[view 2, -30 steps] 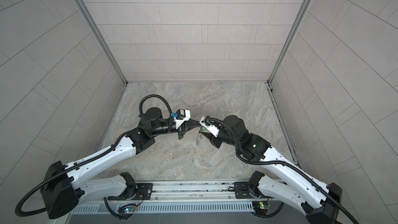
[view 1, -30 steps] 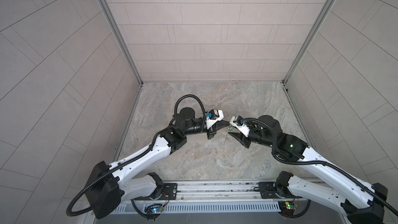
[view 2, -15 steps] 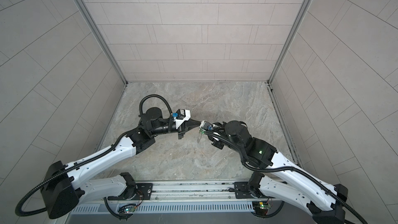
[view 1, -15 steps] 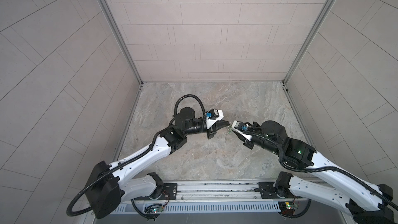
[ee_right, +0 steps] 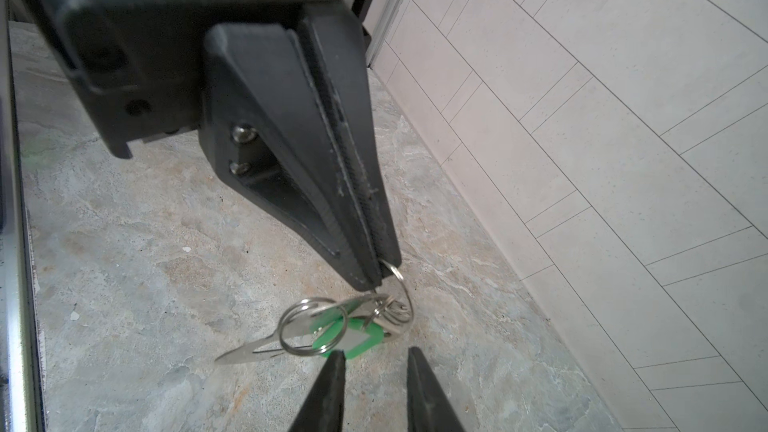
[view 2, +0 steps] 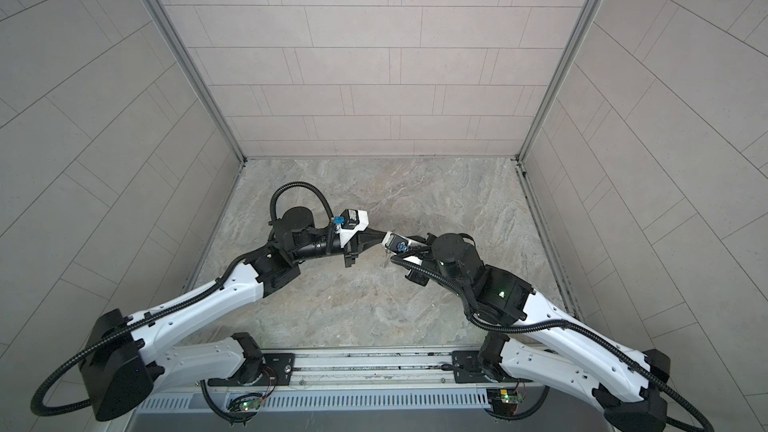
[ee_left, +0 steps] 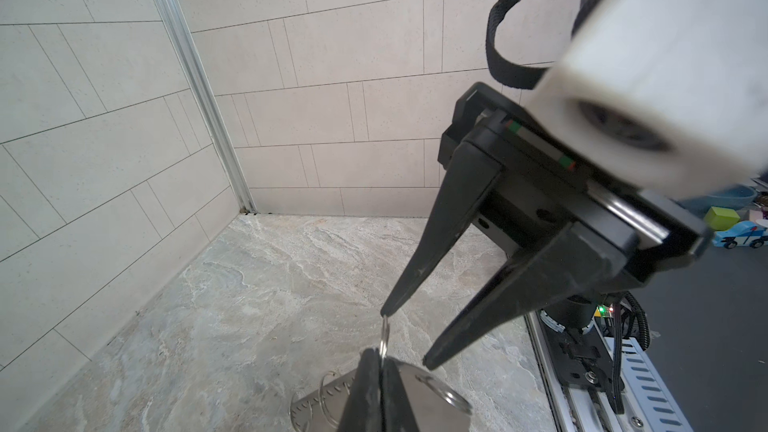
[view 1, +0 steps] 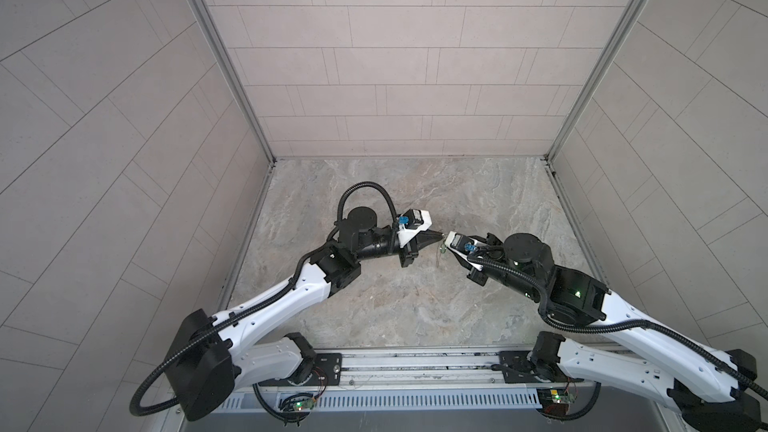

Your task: Remove the keys from the keyring

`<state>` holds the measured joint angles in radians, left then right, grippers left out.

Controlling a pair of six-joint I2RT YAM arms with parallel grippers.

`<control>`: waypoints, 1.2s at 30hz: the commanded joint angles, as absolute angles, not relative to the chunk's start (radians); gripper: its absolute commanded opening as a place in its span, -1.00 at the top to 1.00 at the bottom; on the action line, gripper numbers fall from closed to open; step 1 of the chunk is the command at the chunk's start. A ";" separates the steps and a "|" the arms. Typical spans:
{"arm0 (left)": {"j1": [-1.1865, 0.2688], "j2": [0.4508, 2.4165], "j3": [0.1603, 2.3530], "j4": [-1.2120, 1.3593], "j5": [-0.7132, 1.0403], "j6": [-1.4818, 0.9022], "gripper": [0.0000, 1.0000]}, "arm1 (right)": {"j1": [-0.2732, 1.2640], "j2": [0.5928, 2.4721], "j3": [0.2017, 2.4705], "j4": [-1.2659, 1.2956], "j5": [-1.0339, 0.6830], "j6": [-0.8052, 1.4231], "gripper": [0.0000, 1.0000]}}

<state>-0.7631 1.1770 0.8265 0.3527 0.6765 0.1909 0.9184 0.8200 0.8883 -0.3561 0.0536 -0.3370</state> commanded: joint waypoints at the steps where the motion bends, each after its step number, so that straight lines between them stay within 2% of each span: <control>1: -0.758 1.178 0.858 0.399 0.675 0.189 1.00 | 0.925 0.830 0.902 -0.325 0.059 -0.316 0.48; 16: -0.758 1.178 0.849 0.419 0.661 0.174 1.00 | 0.929 0.838 0.869 -0.236 0.110 -0.249 0.52; 28: -0.758 1.179 0.848 0.428 0.649 0.167 1.00 | 0.928 0.868 0.884 -0.279 0.125 -0.190 0.57; 36: -0.758 1.180 0.845 0.430 0.645 0.163 1.00 | 0.928 0.896 0.896 -0.274 0.157 -0.151 0.72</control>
<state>-0.7631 1.1801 0.8265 0.3744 0.6430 0.1719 0.9230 0.8982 0.8776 -0.2752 0.1276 -0.1852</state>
